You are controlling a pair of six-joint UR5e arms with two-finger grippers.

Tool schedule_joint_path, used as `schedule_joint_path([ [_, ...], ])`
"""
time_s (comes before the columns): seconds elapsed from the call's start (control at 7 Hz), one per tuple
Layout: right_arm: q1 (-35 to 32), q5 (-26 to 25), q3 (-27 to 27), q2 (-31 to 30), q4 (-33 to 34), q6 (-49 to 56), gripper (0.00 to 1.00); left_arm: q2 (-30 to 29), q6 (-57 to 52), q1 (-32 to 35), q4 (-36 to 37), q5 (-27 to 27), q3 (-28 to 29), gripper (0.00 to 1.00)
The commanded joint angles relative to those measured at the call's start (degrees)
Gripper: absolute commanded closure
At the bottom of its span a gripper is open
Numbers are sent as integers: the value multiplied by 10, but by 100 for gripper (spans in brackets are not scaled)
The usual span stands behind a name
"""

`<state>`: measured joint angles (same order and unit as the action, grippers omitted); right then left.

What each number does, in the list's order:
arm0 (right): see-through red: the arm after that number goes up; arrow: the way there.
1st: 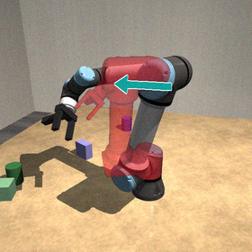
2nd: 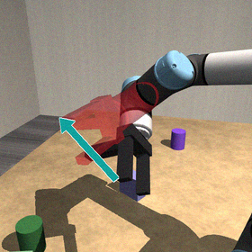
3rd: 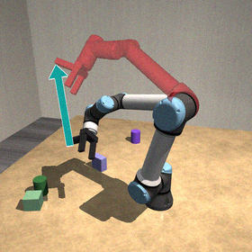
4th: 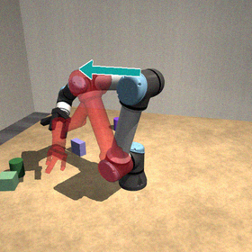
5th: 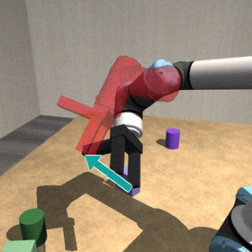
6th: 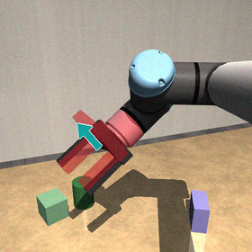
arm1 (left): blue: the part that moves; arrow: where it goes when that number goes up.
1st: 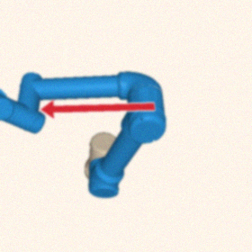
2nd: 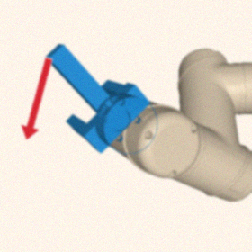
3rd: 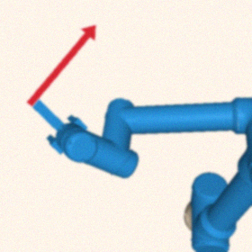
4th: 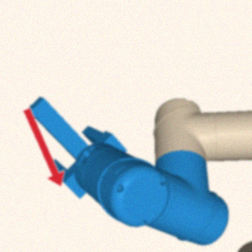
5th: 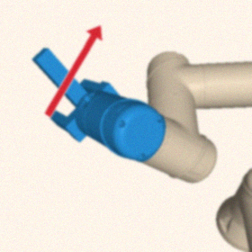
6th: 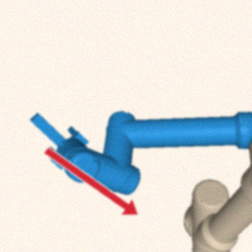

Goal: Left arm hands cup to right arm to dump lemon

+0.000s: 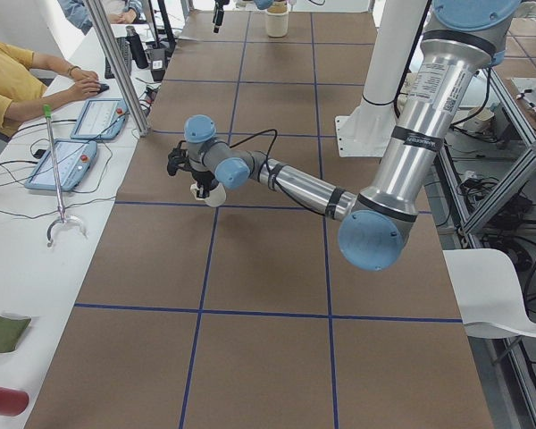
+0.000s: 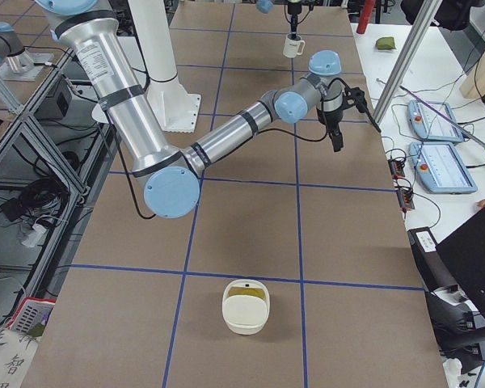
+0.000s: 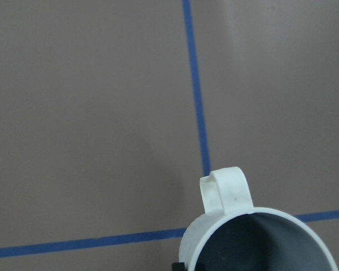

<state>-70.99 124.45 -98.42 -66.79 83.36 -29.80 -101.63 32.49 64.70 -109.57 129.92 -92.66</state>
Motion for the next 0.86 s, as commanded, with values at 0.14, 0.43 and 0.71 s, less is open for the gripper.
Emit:
schedule_joint_path([
  [0.14, -78, 39, 15, -30, 86, 155, 0, 73, -28, 3, -39, -3, -9, 100],
  [0.43, -121, 49, 15, -40, 130, 208, 0, 79, -27, 0, -50, -27, -3, 100],
  [0.71, -126, 58, 13, -73, 124, 209, 0, 82, -27, -1, -50, -27, -2, 45],
])
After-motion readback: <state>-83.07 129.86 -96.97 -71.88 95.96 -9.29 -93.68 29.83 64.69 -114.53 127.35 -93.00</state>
